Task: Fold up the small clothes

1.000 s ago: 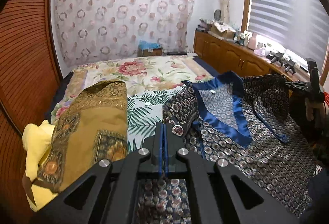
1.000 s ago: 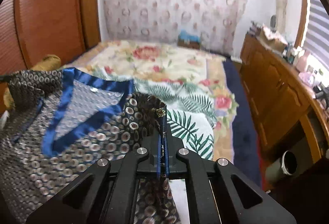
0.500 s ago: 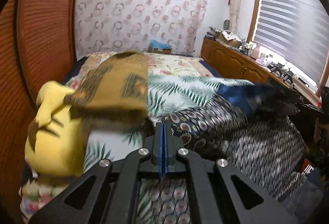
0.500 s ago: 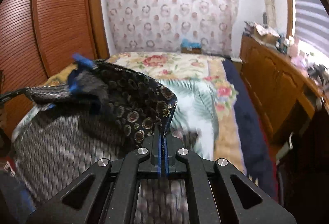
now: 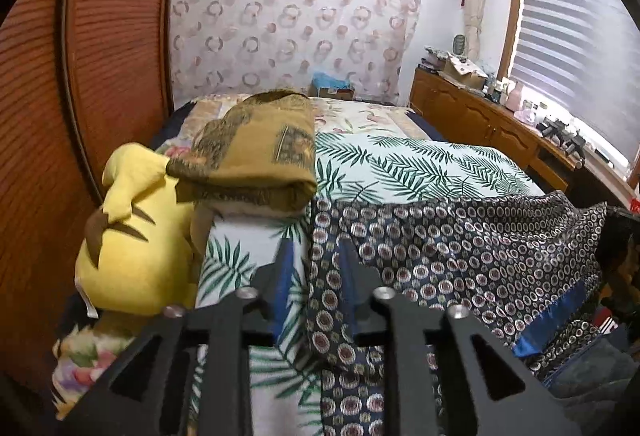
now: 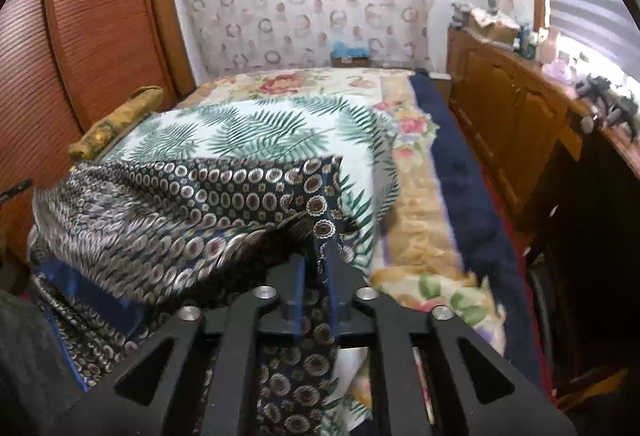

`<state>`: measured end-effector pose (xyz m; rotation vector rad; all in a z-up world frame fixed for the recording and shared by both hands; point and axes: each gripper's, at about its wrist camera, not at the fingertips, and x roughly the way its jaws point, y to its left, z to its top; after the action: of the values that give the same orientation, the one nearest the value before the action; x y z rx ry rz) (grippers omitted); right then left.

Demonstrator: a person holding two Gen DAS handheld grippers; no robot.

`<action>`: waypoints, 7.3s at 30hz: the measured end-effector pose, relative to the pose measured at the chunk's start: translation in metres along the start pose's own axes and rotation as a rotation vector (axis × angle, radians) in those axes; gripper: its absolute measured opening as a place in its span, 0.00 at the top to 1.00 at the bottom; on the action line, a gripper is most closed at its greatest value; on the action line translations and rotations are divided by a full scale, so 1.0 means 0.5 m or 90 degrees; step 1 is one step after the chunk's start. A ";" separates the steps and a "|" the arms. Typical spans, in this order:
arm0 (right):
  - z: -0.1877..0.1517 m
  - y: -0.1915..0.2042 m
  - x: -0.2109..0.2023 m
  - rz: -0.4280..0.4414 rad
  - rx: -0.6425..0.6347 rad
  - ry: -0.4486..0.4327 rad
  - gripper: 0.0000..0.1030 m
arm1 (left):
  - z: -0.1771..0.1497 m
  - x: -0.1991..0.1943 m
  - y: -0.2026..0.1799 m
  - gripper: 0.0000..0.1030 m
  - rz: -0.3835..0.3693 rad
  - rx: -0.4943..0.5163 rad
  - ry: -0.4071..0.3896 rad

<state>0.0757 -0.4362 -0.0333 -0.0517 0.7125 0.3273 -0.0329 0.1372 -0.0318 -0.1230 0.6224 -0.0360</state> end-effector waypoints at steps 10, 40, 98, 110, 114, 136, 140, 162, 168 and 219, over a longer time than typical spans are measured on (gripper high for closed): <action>0.059 0.008 0.052 -0.020 -0.034 -0.006 0.45 | 0.045 0.148 -0.001 0.75 -0.014 0.018 0.073; 0.048 -0.009 0.252 0.036 -0.013 0.131 0.73 | 0.018 0.280 0.007 0.61 -0.063 0.020 0.192; 0.228 0.048 0.362 -0.053 -0.012 0.069 0.51 | 0.200 0.301 0.053 0.72 0.026 0.038 0.084; 0.161 0.091 0.410 -0.032 -0.033 0.119 0.51 | 0.203 0.305 0.023 0.72 0.019 0.047 0.073; 0.153 0.098 0.409 -0.040 -0.046 0.108 0.51 | 0.213 0.300 0.012 0.72 0.022 0.047 0.068; 0.150 0.102 0.415 -0.036 -0.053 0.115 0.25 | 0.226 0.378 0.020 0.98 0.031 0.022 0.092; 0.149 0.105 0.416 -0.033 -0.058 0.120 0.17 | 0.234 0.356 0.011 1.00 0.025 0.025 0.065; 0.258 -0.011 0.409 -0.073 0.002 0.115 0.38 | 0.223 0.274 -0.080 1.00 -0.033 0.048 0.019; 0.281 -0.024 0.466 -0.086 0.003 0.153 0.58 | 0.216 0.277 -0.075 1.00 -0.024 0.051 0.022; 0.008 0.082 0.088 0.011 -0.040 0.105 1.00 | -0.073 0.090 0.046 0.86 -0.008 -0.073 0.099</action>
<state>0.0964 -0.3846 -0.0562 -0.1340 0.8669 0.3654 -0.0176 0.1530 -0.0902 -0.2373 0.7791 -0.0223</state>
